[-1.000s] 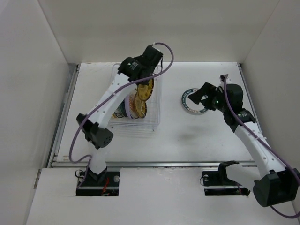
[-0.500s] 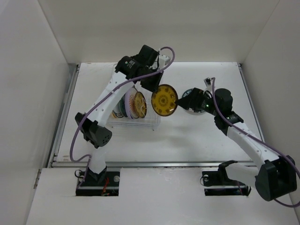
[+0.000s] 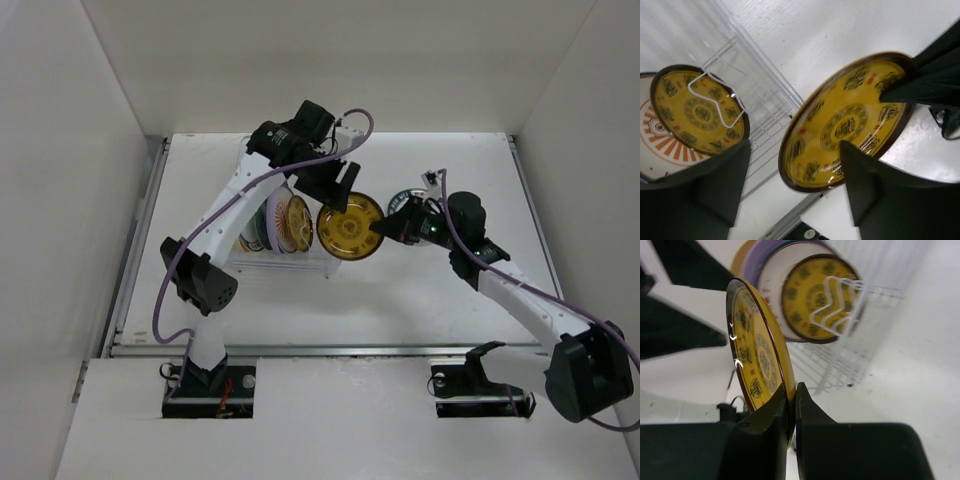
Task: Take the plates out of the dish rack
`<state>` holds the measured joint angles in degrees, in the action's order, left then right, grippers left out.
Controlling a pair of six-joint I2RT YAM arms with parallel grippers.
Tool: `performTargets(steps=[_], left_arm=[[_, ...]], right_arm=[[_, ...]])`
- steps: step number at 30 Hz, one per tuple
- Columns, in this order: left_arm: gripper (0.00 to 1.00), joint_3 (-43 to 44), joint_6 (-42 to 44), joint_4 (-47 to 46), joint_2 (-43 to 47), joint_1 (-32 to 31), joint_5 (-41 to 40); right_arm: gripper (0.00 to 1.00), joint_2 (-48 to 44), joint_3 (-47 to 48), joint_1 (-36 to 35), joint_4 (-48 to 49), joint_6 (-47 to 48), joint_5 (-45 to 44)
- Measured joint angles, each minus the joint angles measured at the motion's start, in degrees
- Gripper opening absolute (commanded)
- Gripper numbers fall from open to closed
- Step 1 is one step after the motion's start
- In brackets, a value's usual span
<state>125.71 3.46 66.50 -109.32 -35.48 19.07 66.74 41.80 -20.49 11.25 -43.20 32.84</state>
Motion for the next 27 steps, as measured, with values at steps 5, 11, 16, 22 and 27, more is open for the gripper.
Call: performTargets(steps=[5, 11, 16, 22, 27], left_arm=[[1.0, -0.13, -1.95, -0.55, 0.22, -2.67, -14.29], [0.82, -0.13, -2.43, 0.79, -1.03, -3.82, -33.2], [0.59, -1.18, -2.51, 1.73, -6.29, -4.52, -41.51], [0.56, -3.17, -2.47, 2.51, -11.85, -4.7, -45.05], [0.6, -3.37, -2.49, 2.64, -12.37, -4.7, -47.89]], right_arm=[[0.0, -7.82, -1.81, -0.11, -11.93, -1.07, -13.14], [0.0, -25.14, -9.16, 0.79, -27.65, -8.24, -29.79], [0.0, -29.33, -17.68, 1.03, -33.03, -15.54, -36.17], [0.02, -20.9, -21.03, 1.05, -35.12, -20.37, -37.75], [0.39, -16.57, -19.74, 0.96, -32.65, -22.08, -37.53]])
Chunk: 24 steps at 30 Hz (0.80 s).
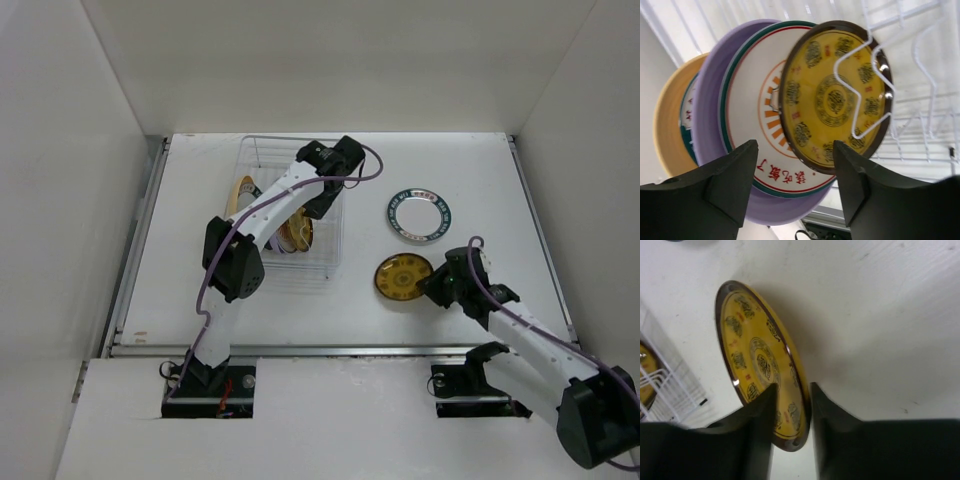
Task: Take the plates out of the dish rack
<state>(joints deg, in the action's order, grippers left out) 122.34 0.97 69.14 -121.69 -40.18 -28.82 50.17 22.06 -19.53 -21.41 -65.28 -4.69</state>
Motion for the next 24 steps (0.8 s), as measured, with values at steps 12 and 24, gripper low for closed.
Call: performTargets(steps=[12, 24], left_arm=[[0.55, -3.63, -1.05, -0.35, -1.51, 0.02, -4.72], [0.05, -4.55, -1.77, -0.02, -2.54, 1.86, -4.87]], right_arm=[[0.88, 5.07, 7.39, 0.04, -8.7, 1.64, -1.9], [0.88, -2.58, 15.67, 0.04, -16.13, 5.99, -7.63]])
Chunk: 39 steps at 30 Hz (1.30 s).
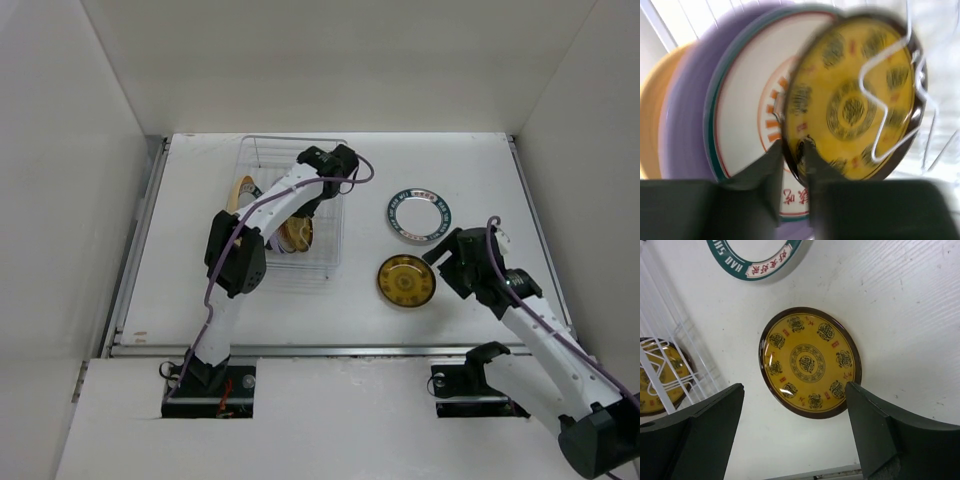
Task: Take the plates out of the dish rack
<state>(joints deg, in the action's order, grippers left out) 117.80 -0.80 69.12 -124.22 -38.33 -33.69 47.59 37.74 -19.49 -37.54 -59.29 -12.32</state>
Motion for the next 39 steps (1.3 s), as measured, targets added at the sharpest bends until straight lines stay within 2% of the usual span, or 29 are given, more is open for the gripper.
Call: performTargets(steps=[1, 7, 13, 16, 20, 24, 29, 35, 37, 39], left_arm=[[0.0, 0.42, -0.85, -0.48, 0.0, 0.48, 0.22], [0.0, 4.33, -2.95, -1.57, 0.22, 0.98, 4.42], [0.0, 11.85, -2.01, 3.56, 1.6, 1.31, 5.49], [0.0, 13.03, -0.33, 3.54, 5.46, 0.39, 4.28], [0.0, 14.36, 0.96, 2.73, 11.98, -1.92, 3.89], [0.0, 15.74, 1.01, 1.7, 17.25, -3.21, 7.1], [0.0, 15.87, 0.92, 1.62, 18.88, -1.88, 20.79], [0.0, 15.19, 2.14, 3.13, 13.16, -0.55, 41.9], [0.0, 14.84, 2.73, 3.67, 11.56, -0.52, 46.07], [0.0, 14.51, 3.28, 4.11, 10.43, -0.5, 49.92]], right_arm=[[0.88, -0.35, 0.55, 0.0, -0.44, 0.39, -0.24], [0.88, -0.72, 3.56, 0.0, -2.03, 3.15, -0.98], [0.88, 1.29, 6.43, 0.0, -2.25, 7.06, 1.01], [0.88, 1.57, 6.8, -0.02, -0.33, 10.67, 5.09], [1.0, 1.64, 6.82, -0.09, 4.79, 14.99, 12.48], [1.0, 2.36, 6.73, -0.66, 12.66, 17.51, 20.02], [1.0, 5.38, 6.19, -1.18, 24.83, 18.05, 27.89], [1.0, 11.78, 4.83, -2.08, 36.06, 17.4, 34.51], [0.97, 13.64, 4.48, -3.06, 37.86, 17.05, 35.34], [0.86, 15.96, 4.44, -4.02, 39.34, 16.85, 35.95]])
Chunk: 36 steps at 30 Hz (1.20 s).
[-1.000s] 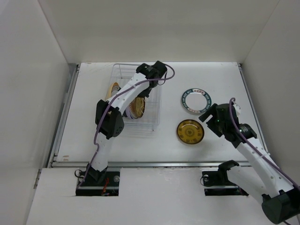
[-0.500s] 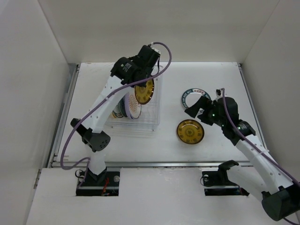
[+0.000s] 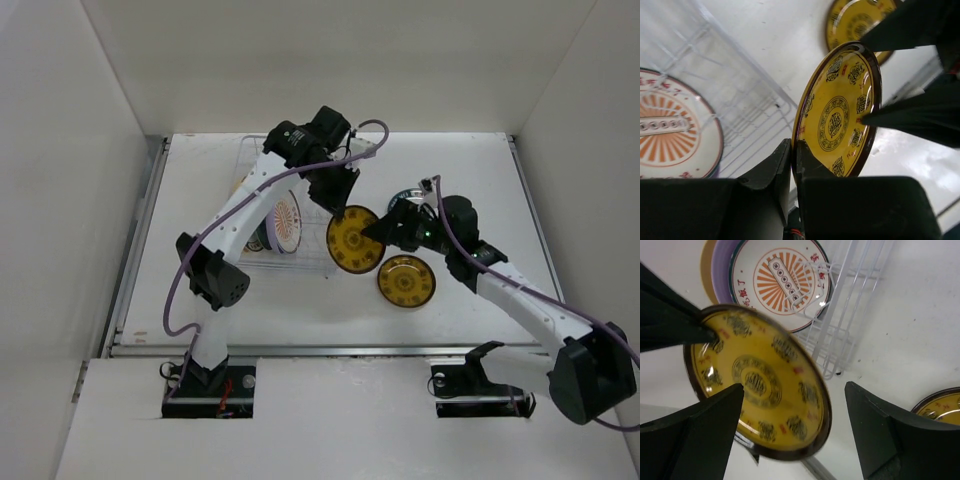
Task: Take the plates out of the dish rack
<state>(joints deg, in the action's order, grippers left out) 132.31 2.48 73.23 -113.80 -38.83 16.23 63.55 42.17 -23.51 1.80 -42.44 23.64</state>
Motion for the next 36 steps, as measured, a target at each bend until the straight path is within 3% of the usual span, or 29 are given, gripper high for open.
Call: performTargets(steps=[1, 2, 5, 6, 7, 11, 13, 14, 15, 17, 18, 22, 28, 31, 36], left_arm=[[0.0, -0.22, 0.22, 0.09, -0.28, 0.0, 1.62], [0.0, -0.28, 0.42, 0.31, -0.37, 0.0, 3.04], [0.0, -0.28, 1.62, 0.7, -0.35, 0.02, 4.44], [0.0, -0.28, 2.29, 1.16, -0.35, 0.24, 4.15], [0.0, -0.37, 3.28, 1.53, -0.37, 0.9, 3.76], [0.01, -0.63, 4.11, 1.68, -0.24, 2.89, 5.84], [0.14, -0.63, 4.09, 1.55, -0.2, 2.16, 5.6], [0.42, -0.63, 4.0, 1.46, -0.2, 1.77, 5.49], [0.63, -0.63, 3.67, 1.25, -0.2, 1.38, 4.48], [0.93, -0.63, 2.8, 1.11, -0.17, 0.61, 2.43], [1.0, -0.63, 2.12, 1.03, -0.15, 0.28, 1.14], [1.0, -0.63, 0.28, 0.0, 0.02, 0.04, -6.93], [1.0, -1.03, -1.46, -1.55, 1.97, 0.04, -27.93], [1.0, -3.28, -1.53, -2.08, 3.45, 0.04, -37.77], [1.0, -10.38, -1.55, -3.63, 4.07, 0.04, -51.08]], right_arm=[[0.77, 1.07, 0.0, -0.28, 0.57, -0.28, 0.28], [0.58, 1.9, -0.02, -0.63, 1.07, -0.5, 0.55], [0.3, 3.19, -0.42, -0.94, 2.82, -1.66, 1.46], [0.11, 3.06, -0.79, -0.79, 3.37, -2.36, 2.49], [0.02, 2.8, -1.05, -0.74, 4.17, -2.49, 3.26], [0.0, 0.11, -2.36, -1.11, 7.21, -3.48, 4.55], [0.0, -1.79, -3.61, -1.33, 7.13, -3.91, 3.54], [0.0, -3.06, -4.35, -1.38, 6.82, -4.22, 2.84], [0.0, -4.5, -4.98, -1.46, 6.43, -4.76, 2.14], [0.0, -7.67, -5.92, -1.88, 3.96, -5.64, -1.42], [0.0, -9.51, -6.38, -1.88, 2.32, -6.19, -3.52], [0.0, -17.55, -6.78, -1.86, -7.63, -9.35, -13.68], [0.0, -26.56, -7.87, -1.86, -25.81, -18.71, -31.47], [0.0, -26.91, -11.02, -1.86, -32.02, -23.43, -36.89], [0.0, -21.38, -16.81, -1.86, -35.87, -27.36, -38.86]])
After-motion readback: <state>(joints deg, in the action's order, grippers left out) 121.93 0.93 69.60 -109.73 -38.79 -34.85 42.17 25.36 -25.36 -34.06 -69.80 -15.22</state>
